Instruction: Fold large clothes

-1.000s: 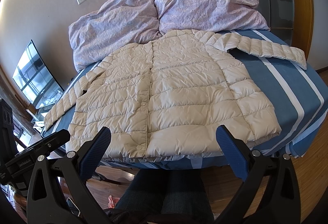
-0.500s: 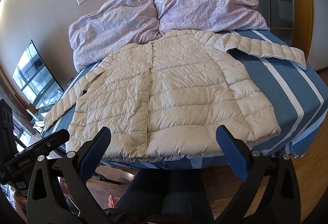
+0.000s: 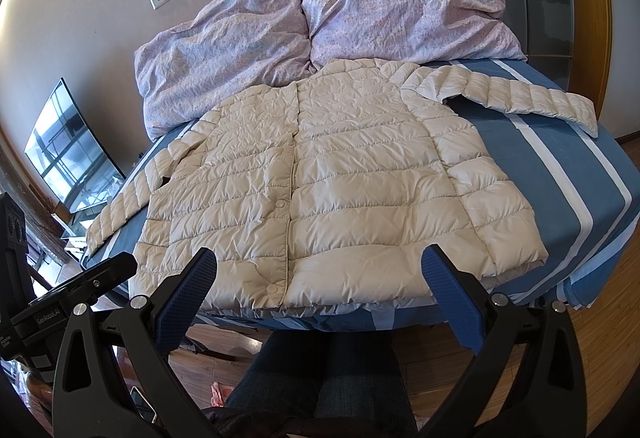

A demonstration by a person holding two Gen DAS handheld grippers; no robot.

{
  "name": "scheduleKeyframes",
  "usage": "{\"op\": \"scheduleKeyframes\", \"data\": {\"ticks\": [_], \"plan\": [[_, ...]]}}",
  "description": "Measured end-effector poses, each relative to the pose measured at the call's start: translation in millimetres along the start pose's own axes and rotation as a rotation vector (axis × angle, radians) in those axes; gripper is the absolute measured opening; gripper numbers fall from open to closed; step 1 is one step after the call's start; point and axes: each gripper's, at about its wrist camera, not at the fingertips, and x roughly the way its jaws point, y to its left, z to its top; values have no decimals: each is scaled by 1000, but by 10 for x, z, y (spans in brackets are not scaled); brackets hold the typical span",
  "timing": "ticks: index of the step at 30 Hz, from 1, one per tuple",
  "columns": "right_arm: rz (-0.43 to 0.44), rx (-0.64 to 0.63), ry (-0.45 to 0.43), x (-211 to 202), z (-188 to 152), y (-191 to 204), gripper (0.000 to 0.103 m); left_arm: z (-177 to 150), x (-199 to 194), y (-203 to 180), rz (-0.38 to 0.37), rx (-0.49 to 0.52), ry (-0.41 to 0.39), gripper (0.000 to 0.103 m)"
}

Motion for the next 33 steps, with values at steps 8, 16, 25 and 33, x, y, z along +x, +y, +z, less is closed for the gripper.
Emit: {"op": "scheduleKeyframes", "data": {"ticks": [8, 16, 25, 33], "plan": [[-1, 1, 0, 3, -1, -2, 102, 1, 1, 0, 0, -1, 1, 101], [0, 0, 0, 2, -1, -1, 102, 1, 2, 1, 0, -1, 1, 101], [1, 1, 0, 2, -1, -6, 102, 1, 1, 1, 0, -1, 1, 101], [-5, -1, -13, 13, 26, -35, 102, 3, 2, 2, 4, -1, 1, 101]]}}
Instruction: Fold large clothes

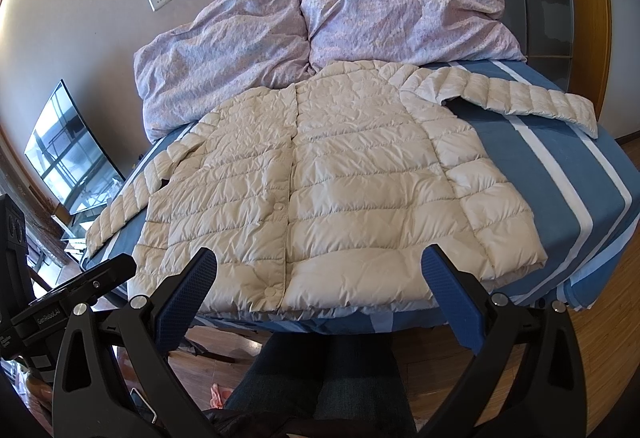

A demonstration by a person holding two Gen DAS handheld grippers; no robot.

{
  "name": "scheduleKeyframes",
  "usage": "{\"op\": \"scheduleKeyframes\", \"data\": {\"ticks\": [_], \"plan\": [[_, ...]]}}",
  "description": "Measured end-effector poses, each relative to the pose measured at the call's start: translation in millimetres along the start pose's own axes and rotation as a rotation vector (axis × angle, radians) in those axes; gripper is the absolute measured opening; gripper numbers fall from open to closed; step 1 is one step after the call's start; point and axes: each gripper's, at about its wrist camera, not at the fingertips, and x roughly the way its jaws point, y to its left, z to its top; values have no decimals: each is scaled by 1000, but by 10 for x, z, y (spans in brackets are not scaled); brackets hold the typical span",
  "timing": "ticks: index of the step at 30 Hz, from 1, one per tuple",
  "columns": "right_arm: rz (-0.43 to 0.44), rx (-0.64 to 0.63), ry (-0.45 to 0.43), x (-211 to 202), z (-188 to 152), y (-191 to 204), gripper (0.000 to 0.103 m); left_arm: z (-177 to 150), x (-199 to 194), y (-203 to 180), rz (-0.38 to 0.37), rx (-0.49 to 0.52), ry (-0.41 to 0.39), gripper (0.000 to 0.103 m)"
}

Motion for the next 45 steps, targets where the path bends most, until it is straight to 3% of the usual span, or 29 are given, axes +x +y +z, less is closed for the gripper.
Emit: {"op": "scheduleKeyframes", "data": {"ticks": [5, 11, 17, 22, 28, 34, 39, 45], "plan": [[15, 43, -21, 78, 153, -139, 102, 62, 48, 8, 30, 7, 3, 101], [-11, 140, 23, 414, 443, -607, 102, 411, 410, 184, 110, 13, 18, 101], [-162, 248, 39, 798, 808, -1297, 102, 824, 830, 328, 205, 50, 40, 101], [-312, 345, 36, 1076, 1168, -2112, 102, 1187, 1227, 449, 303, 84, 63, 101], [-495, 497, 32, 1205, 1532, -3203, 87, 1487, 1697, 596, 401, 122, 107, 101], [-639, 632, 21, 1207, 1632, -4013, 76, 1530, 2027, 737, 490, 153, 137, 101], [-609, 733, 45, 1305, 1552, -4404, 59, 1515, 2126, 760, 507, 167, 145, 101], [-618, 711, 56, 1365, 1471, -4412, 40, 1485, 2182, 753, 524, 186, 147, 101]]}}
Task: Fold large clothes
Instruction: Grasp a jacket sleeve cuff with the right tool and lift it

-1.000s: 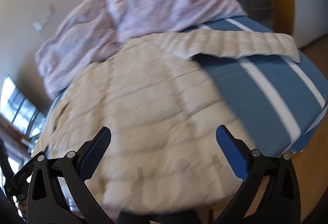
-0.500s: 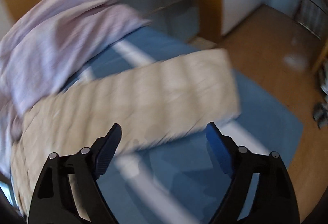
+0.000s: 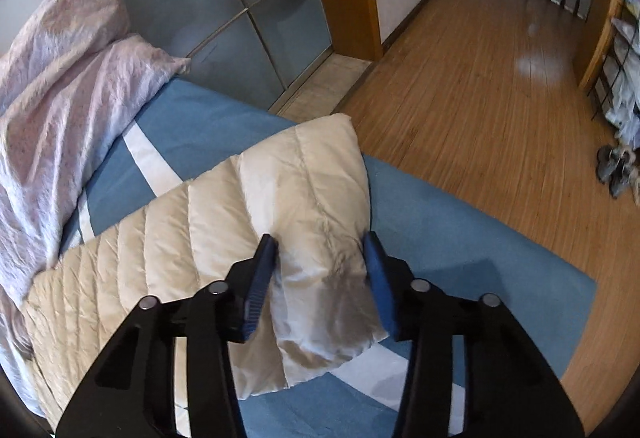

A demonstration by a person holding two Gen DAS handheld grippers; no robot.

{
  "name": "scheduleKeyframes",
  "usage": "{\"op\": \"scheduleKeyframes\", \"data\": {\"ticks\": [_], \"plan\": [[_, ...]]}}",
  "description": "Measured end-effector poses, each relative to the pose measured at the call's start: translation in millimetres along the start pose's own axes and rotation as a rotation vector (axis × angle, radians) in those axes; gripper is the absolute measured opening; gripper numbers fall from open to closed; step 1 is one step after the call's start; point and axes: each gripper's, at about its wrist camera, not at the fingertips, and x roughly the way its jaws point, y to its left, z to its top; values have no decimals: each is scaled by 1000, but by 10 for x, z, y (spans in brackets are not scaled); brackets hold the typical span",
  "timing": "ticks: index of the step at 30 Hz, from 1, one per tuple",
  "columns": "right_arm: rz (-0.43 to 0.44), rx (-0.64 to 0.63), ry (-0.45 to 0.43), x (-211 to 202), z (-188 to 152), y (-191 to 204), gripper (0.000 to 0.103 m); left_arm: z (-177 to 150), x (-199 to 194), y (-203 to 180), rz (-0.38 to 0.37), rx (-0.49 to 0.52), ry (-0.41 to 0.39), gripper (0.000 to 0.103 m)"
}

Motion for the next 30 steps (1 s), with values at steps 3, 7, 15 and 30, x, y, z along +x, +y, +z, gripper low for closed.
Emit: {"op": "scheduleKeyframes", "data": {"ticks": [3, 7, 15, 30], "plan": [[12, -3, 0, 34, -17, 58, 27, -14, 32, -4, -1, -2, 8, 101], [26, -18, -10, -20, -27, 123, 10, -37, 50, -10, 1, 3, 12, 101], [152, -201, -137, -652, -157, 991, 8, -72, 88, -24, -4, 8, 16, 101], [535, -707, 75, -964, -2038, 3672, 8, -160, -147, 286, -30, -48, -3, 101]]}}
